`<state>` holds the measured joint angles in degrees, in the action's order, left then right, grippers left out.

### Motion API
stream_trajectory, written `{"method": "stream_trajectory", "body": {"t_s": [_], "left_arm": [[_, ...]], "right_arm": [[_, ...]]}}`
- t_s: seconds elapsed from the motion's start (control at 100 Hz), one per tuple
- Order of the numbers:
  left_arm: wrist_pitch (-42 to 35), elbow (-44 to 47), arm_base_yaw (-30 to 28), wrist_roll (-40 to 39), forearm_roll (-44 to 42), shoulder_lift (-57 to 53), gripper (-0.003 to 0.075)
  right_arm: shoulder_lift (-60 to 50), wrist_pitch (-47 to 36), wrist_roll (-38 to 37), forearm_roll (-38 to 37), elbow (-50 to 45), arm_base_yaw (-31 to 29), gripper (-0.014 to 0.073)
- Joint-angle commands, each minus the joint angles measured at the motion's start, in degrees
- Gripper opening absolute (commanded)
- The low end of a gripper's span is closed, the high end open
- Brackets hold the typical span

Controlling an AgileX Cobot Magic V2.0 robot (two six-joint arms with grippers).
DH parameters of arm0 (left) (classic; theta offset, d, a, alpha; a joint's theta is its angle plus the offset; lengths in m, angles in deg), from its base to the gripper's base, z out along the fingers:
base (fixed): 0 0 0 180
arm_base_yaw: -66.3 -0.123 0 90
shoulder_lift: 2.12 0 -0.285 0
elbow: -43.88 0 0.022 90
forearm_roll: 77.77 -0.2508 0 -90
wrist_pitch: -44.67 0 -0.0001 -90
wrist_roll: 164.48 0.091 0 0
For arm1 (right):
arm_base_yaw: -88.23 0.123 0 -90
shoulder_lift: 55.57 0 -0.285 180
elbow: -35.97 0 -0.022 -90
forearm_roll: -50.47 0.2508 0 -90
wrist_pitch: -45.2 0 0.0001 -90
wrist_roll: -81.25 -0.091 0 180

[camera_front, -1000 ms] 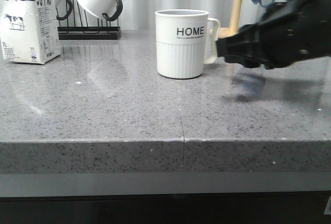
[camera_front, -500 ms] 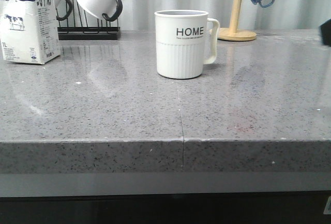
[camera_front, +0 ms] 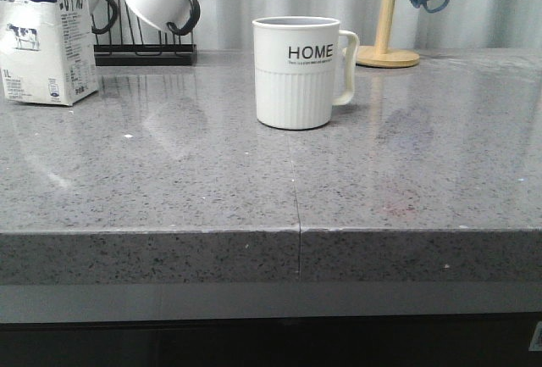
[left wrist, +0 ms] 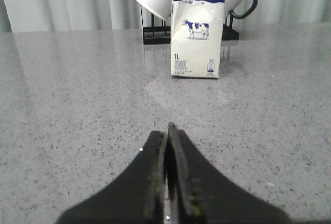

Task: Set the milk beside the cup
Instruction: 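Move the left gripper to the milk carton and close around it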

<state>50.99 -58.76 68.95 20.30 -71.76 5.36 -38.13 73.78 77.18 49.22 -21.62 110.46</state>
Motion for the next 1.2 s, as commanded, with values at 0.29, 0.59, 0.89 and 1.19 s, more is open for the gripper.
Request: {"method": "stream_trajectory", "body": {"t_s": [0.29,0.59,0.89,1.19], "left_arm": [[-7.8,-5.9,0.0,-0.4,-3.2,0.3,-0.0021],[-1.6,-21.0,0.0,-0.4,-3.1,18.4,-0.002],[-10.3,-28.5,0.0,-0.4,-3.1,37.2,0.0435],[-23.8,-34.2,2.0,-1.5,0.6,53.6,0.0665]], "right_arm": [[-3.8,1.2,0.0,0.1,1.4,-0.1,-0.0068],[-3.7,1.2,0.0,0.1,1.4,-0.1,-0.0068],[-3.7,1.6,0.0,0.1,1.4,-0.1,-0.0068],[-3.7,1.7,0.0,0.1,1.4,-0.1,-0.0068]]}}
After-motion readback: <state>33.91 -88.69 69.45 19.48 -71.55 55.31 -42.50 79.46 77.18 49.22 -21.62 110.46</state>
